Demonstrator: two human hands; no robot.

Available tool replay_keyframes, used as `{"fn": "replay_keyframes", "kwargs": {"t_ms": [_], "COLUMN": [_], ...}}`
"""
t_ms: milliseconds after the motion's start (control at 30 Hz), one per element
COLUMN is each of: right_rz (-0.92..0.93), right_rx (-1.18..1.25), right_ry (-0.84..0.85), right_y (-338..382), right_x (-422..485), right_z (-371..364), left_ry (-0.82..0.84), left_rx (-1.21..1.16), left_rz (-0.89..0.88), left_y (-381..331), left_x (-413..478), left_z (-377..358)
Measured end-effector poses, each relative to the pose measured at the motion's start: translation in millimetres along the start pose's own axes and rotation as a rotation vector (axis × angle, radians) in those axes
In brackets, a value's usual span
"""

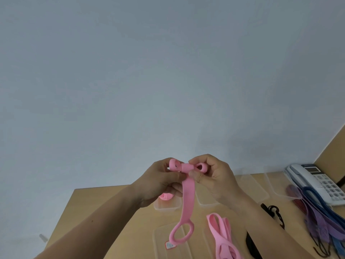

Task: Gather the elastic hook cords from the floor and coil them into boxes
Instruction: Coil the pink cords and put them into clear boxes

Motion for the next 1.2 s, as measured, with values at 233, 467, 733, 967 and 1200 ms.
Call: {"fn": "replay_keyframes", "kwargs": {"t_ms": [233, 467, 733, 967, 1200], "right_rz": [0.011, -0.016, -0.190, -0.143, -0.103], "right_rx": [-0.067, -0.060, 0.080, -0.011, -0.008], "right_ry": [-0.016, 0.032, 0.009, -0.011, -0.006], "right_y": [0, -3, -19, -17, -12], "right_x": [-2, -4, -1, 1, -2], "right_z": [2, -5, -6, -2, -1], "left_ry": [-0.024, -0.100, -0.149, -0.196, -0.097], "left_rx": [-0.001, -0.022, 0.131, 0.173, 0.092], "left_rz": [-0.002, -0.009, -0.198, -0.170, -0.065], "left_y": [-2, -1, -15, -6, -2], "left_x": [1, 3, -1, 1, 3], "left_z": [-1, 4, 11, 17, 10]}}
Point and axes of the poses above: each hand's wrist, its own x-axis towards the middle knuckle, its own z-axis out of the back of the hand, y = z × x, the point moved 10 cm from there along x, towards the middle knuckle, and after that the axes turned 4 degrees about x, right-handed, at the moved point
